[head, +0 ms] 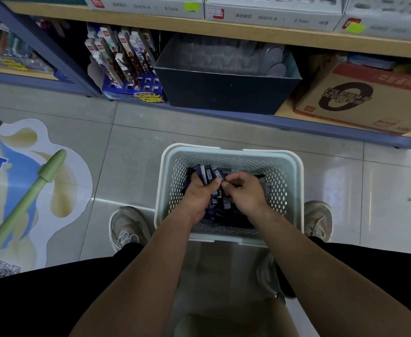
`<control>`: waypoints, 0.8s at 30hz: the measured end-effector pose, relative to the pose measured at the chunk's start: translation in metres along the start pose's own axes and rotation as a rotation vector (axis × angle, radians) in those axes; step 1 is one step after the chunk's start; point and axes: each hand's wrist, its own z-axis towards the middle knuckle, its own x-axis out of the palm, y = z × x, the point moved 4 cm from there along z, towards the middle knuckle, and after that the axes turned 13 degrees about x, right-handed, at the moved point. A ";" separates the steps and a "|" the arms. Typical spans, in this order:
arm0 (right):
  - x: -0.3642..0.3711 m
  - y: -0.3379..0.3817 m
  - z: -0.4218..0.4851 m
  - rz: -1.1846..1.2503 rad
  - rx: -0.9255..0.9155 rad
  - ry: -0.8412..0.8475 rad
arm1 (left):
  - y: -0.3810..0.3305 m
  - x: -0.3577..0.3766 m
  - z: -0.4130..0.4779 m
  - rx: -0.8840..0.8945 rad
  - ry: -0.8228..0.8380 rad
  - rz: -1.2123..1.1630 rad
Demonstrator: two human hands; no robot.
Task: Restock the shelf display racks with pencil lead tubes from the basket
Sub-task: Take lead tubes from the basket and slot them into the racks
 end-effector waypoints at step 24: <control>-0.070 0.080 -0.098 0.106 -0.199 -0.018 | -0.107 -0.001 -0.074 0.170 0.114 0.135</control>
